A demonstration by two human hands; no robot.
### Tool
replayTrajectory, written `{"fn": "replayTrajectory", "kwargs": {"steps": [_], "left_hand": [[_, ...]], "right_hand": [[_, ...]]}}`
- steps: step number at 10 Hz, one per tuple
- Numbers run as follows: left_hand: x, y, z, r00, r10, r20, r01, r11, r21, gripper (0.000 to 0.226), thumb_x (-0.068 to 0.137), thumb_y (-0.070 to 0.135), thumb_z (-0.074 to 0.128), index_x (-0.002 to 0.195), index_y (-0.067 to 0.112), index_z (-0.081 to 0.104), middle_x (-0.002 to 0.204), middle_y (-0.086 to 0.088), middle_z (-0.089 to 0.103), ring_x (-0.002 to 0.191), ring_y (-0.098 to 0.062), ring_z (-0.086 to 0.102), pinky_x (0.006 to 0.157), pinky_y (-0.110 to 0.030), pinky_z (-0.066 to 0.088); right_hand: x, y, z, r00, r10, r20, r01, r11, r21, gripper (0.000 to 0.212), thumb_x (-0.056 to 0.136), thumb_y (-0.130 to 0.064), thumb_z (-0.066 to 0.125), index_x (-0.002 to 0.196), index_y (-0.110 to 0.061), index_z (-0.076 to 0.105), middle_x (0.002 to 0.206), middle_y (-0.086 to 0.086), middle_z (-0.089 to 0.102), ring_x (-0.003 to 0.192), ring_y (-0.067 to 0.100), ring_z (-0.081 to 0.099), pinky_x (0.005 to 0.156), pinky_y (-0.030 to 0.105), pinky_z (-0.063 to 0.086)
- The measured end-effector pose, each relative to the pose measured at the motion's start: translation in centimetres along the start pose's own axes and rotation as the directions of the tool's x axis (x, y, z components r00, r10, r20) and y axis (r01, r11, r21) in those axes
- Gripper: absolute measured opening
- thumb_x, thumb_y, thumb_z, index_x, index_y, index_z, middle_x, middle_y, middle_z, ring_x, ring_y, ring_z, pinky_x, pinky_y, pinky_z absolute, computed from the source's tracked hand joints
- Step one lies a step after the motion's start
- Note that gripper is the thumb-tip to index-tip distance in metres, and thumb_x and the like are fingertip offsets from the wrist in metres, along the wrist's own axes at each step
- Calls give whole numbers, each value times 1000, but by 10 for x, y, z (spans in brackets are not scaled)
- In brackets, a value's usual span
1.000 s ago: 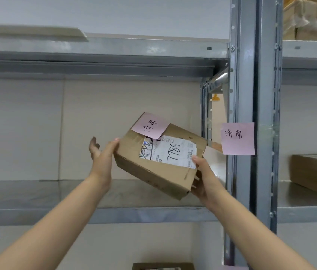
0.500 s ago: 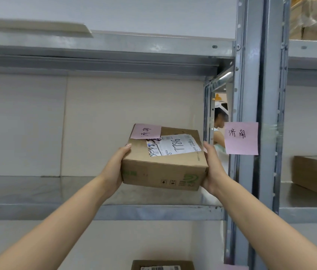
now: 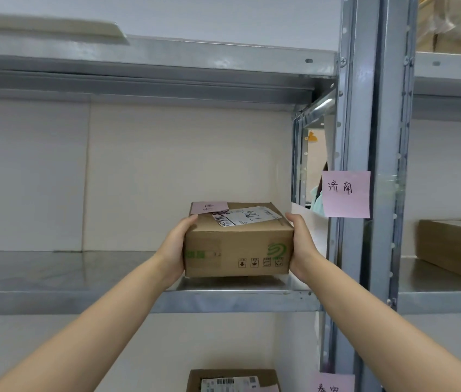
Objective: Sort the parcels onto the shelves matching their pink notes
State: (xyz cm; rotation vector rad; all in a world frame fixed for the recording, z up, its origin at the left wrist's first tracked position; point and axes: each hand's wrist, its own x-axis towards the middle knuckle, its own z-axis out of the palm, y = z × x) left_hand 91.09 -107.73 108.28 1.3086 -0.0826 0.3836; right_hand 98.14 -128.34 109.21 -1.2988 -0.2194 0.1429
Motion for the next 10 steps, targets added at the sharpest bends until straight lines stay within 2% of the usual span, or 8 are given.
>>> {"fn": "replayTrajectory", "kwargs": {"steps": [1,3,5,6,8,9,10], "left_hand": [[0,-6,-2,999,-38,-6,38,999,8,28,92,39,46,90,23,69,77,0,72,71,-17,67,63,-29,51],[1,-13,-5,996,-81,-38,81,997,-1,31,89,44,49,99,23,69,89,-5,71,83,-24,65,76,-36,52],[8,-21,-11,995,-100,-5,100,995,14,32,91,43,45,85,24,69,71,-1,74,73,-21,67,69,-34,52],[9,-21,-12,994,-106,-7,107,994,25,32,91,43,44,86,24,69,75,-2,73,74,-21,66,69,-33,52],[4,-20,-5,996,-80,-42,83,995,64,34,90,49,45,88,26,69,81,-2,73,79,-21,67,76,-36,54],[5,-20,-10,992,-94,-86,97,995,36,74,68,71,59,127,27,55,117,-2,68,103,-23,67,91,-48,53],[2,-16,-18,991,-74,-109,80,995,52,97,60,75,60,143,31,35,137,0,55,120,-21,57,103,-47,45]], "right_hand": [[2,4,1,1000,13,-6,-13,1000,1,37,87,-51,41,90,-23,66,68,3,67,65,21,61,59,29,48],[4,13,1,997,51,-60,-53,998,-17,29,84,-44,45,74,-20,58,62,4,62,63,23,57,65,32,47],[5,16,2,996,57,-70,-61,997,-53,30,85,-45,42,76,-20,56,67,6,62,65,24,58,63,32,48],[4,16,2,996,60,-61,-62,997,-41,32,86,-45,41,77,-20,57,66,6,63,65,24,59,63,32,49],[-6,15,8,991,43,-130,-57,993,-100,37,89,-46,35,74,-19,55,72,6,60,69,22,55,63,30,45],[-9,14,12,963,-138,-233,83,969,-232,36,94,-34,31,102,-14,59,101,12,63,84,22,55,75,31,42],[-11,10,13,884,-404,-234,270,851,-450,44,98,-22,33,140,-17,42,143,4,48,125,22,47,95,29,36]]}}
